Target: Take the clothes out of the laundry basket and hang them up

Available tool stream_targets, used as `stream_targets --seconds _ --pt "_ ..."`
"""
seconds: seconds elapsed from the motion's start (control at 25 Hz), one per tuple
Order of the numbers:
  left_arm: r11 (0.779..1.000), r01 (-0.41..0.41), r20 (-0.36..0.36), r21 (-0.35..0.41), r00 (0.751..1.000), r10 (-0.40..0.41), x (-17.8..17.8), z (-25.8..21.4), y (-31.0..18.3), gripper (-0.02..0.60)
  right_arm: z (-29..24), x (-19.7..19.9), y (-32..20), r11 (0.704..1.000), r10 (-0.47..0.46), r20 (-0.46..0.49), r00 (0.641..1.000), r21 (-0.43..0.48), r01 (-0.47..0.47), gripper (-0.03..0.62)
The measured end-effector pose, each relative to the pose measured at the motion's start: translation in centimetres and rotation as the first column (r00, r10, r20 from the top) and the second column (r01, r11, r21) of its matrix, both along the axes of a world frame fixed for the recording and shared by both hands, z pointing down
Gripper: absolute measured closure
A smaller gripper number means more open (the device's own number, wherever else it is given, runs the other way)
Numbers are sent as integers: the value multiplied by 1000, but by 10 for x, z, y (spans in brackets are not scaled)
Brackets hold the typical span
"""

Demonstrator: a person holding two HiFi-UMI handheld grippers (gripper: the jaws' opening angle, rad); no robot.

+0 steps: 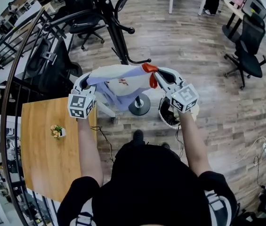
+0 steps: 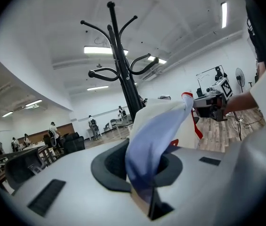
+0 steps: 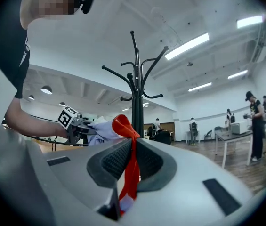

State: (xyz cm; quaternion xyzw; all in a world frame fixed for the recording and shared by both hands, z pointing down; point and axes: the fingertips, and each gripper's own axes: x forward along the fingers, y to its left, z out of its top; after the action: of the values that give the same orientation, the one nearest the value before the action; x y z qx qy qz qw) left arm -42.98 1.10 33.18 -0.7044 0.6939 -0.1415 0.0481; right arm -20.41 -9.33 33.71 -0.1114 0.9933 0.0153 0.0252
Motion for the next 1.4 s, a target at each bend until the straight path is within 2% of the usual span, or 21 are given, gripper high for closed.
stream_targets --seconds 0.16,0.32,0.68,1.0,1.2,1.4 --pt "999 -36 -7 -27 999 36 -19 11 -30 522 17 -11 -13 998 63 -45 997 -4 -63 559" --pt "993 -82 -32 -86 996 79 -34 43 -61 522 52 -18 -24 993 113 -119 987 -5 -114 559" --pt "965 -179 -120 -191 980 158 -43 108 -107 498 114 -18 -40 971 172 -211 962 -127 -202 559" --pt "936 -241 -193 -258 962 195 -40 158 -113 477 156 -17 -42 954 189 -283 940 -176 -244 557" --pt "911 -281 -251 -301 945 209 -37 184 -107 426 183 -21 -37 944 173 -335 926 -211 -253 556" --pt "908 -296 -281 -295 936 213 -36 197 -100 370 200 -24 -33 937 172 -358 918 -229 -265 553"
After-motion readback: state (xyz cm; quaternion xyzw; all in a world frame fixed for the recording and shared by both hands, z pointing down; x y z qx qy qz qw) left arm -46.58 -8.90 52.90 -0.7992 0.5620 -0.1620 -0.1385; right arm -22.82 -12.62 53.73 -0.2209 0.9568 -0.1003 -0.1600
